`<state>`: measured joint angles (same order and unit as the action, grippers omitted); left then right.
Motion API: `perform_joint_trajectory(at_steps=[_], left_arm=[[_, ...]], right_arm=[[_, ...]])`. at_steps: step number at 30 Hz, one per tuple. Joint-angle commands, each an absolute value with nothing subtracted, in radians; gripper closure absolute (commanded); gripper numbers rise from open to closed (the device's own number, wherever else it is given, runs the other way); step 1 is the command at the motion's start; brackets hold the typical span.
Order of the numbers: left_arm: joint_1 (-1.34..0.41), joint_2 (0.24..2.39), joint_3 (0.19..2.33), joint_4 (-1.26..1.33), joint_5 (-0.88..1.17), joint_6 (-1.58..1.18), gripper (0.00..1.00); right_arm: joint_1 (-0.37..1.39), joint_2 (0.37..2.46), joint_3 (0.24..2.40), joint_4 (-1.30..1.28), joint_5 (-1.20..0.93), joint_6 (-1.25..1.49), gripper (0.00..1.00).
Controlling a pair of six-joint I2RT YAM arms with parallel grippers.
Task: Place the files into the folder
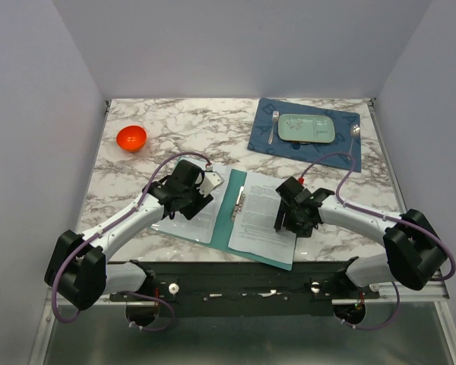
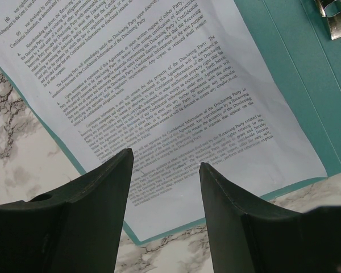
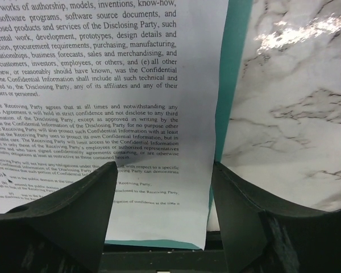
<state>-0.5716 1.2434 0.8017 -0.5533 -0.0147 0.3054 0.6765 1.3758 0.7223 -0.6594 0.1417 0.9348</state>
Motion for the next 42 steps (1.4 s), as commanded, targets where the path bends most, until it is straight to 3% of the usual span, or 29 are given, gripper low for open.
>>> perform_joint_trajectory(at_steps=[1, 15, 34, 38, 42], left_arm=[[-0.578, 1.227, 0.811, -0.564, -0.02, 0.302, 0.36], [-0.578, 1.213, 0.807, -0.571, -0.02, 0.302, 0.36], [-0.575, 1.27, 0.816, -0.525, -0.129, 0.313, 0.36], [-0.571, 1.293, 0.796, -0.488, -0.153, 0.324, 0.36], [-0.561, 1.341, 0.792, -0.451, -0.181, 0.325, 0.36]], right_arm=[[0.707, 1.39, 0.729, -0.638, 0.126, 0.989, 0.25], [0.729, 1.371, 0.765, -0.71, 0.146, 0.979, 0.25], [0.729, 1.382, 1.038, -0.87, 0.074, 0.821, 0.21], [0.709, 1.471, 1.12, -0.789, 0.071, 0.772, 0.21], [0.629, 1.58, 1.14, -0.49, -0.067, 0.768, 0.22]])
